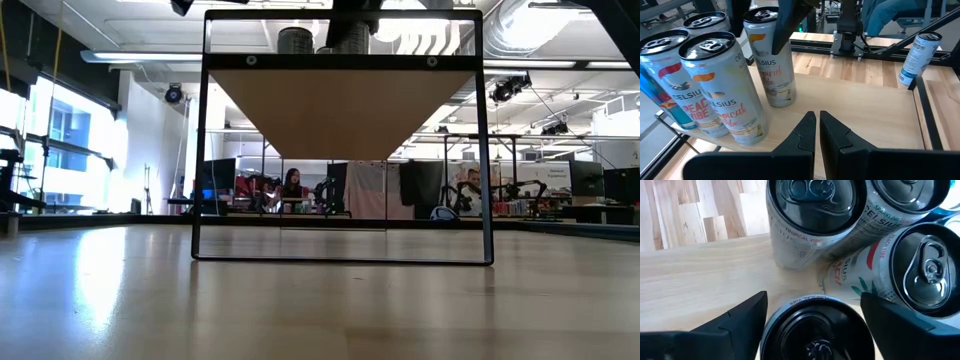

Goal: Place canned beverage on shelf
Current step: Put the white yellow soda can on the shelf aligned with the other white yellow soda can

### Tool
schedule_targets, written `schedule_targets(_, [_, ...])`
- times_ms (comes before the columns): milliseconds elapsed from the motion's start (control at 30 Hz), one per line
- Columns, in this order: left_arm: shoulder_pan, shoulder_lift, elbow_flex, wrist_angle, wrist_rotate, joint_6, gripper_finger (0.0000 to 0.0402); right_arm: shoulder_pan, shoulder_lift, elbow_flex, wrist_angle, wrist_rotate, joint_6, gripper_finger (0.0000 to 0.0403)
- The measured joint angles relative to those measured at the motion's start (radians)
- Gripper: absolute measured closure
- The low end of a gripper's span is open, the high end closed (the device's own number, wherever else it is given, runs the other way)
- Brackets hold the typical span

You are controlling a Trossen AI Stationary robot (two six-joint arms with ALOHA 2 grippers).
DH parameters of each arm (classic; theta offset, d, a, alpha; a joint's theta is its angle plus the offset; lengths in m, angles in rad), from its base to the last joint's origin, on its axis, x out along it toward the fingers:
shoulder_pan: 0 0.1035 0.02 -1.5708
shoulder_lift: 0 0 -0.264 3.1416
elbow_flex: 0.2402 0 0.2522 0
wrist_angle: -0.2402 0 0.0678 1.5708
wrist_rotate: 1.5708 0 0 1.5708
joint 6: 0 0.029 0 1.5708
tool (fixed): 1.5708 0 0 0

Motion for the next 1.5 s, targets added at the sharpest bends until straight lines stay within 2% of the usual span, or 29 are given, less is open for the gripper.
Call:
schedule_targets(233, [0.0, 0.0, 0.0, 0.0, 0.01, 0.0, 0.0402, 0.003, 0.0, 0.0, 0.003, -0.013, 0.025, 0.0019])
schedule_targets(300, [0.0, 0.0, 0.0, 0.0, 0.01, 0.0, 0.0402, 0.005, 0.0, 0.0, 0.013, -0.013, 0.025, 0.0008])
schedule_targets(533, [0.0, -0.01, 0.029, 0.01, 0.012, 0.056, 0.0402, 0.007, -0.009, 0.016, 0.121, -0.043, -0.043, 0.0017])
schedule_targets(800, [0.0, -0.027, 0.094, 0.015, 0.011, 0.098, 0.0402, 0.004, -0.046, 0.016, 0.139, -0.114, -0.045, 0.0017])
schedule_targets(1000, [0.0, -0.027, 0.122, 0.05, 0.011, 0.107, 0.0401, 0.005, -0.132, 0.016, 0.196, -0.116, 0.001, 0.0017])
schedule_targets(1133, [0.0, -0.027, 0.122, 0.069, 0.011, 0.106, 0.0402, 0.021, -0.184, 0.016, 0.171, -0.115, 0.067, 0.0017])
schedule_targets(1200, [0.0, -0.026, 0.122, 0.07, 0.011, 0.097, 0.0402, 0.048, -0.207, 0.014, 0.143, -0.111, 0.046, 0.0017])
schedule_targets(1333, [0.0, -0.025, 0.116, 0.08, 0.011, 0.089, 0.0402, 0.12, -0.243, 0.014, 0.094, -0.063, 0.005, 0.0017])
schedule_targets(1500, [0.0, -0.024, 0.116, 0.087, 0.011, 0.089, 0.0401, 0.2, -0.294, -0.007, 0.033, 0.059, 0.028, 0.0017])
